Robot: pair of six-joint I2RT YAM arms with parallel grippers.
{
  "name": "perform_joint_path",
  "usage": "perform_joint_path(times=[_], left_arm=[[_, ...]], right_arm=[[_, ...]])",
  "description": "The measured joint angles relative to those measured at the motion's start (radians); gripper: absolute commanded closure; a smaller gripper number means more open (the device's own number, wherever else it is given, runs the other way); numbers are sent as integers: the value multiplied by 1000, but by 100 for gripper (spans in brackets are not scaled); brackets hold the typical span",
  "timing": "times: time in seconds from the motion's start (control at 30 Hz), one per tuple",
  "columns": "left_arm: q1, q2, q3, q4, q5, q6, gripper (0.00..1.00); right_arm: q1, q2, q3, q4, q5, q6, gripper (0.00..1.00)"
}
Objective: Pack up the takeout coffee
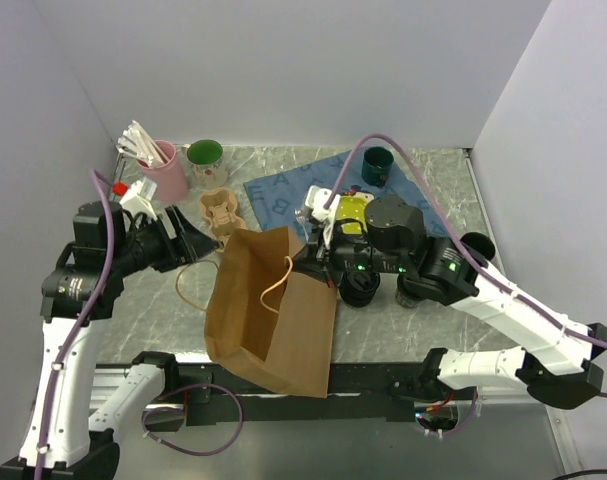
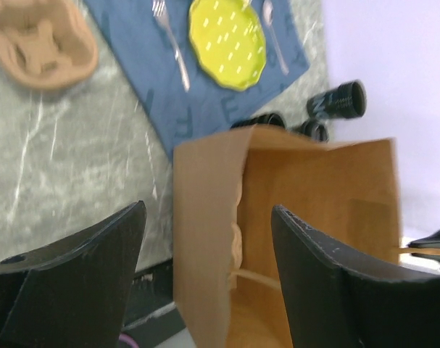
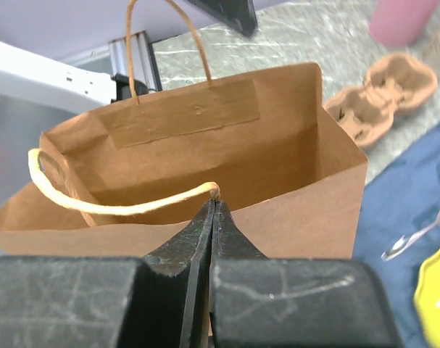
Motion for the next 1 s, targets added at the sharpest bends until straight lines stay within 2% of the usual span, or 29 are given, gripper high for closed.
perform_joint_path(times=[0.13,0.3,0.4,0.43,0.47,0.5,0.6,0.73,0.87,0.97,1.0], left_arm=[[-1,-30,-72,-2,3,0,24],[-3,-31,-84,15,-2,-4,26],[-4,-31,-105,27,-8,-15,43],[-5,-32,-110,27,-11,-18,60],[-6,-32,-112,21,-20,-19,68],[-6,-32,-114,19,-26,-24,84],[-6,-44,-116,13,-51,-22,99],[-6,-87,-127,32,-42,-57,99],[-7,-194,-198,134,-10,-131,99],[-8,-303,-291,190,5,-175,81],[-8,-341,-330,201,15,-186,70]], right_arm=[[-10,54,26,13,-65,-98,100],[-23,133,74,24,-122,-177,100],[-27,165,110,23,-146,-211,100],[-29,171,119,23,-154,-221,100],[-32,176,128,23,-160,-230,100],[-36,179,135,24,-165,-238,100],[-51,192,167,19,-175,-266,100],[-59,215,229,30,-192,-306,100],[-66,214,235,59,-244,-357,100],[-66,180,156,114,-285,-375,100],[-66,158,103,125,-301,-375,100]])
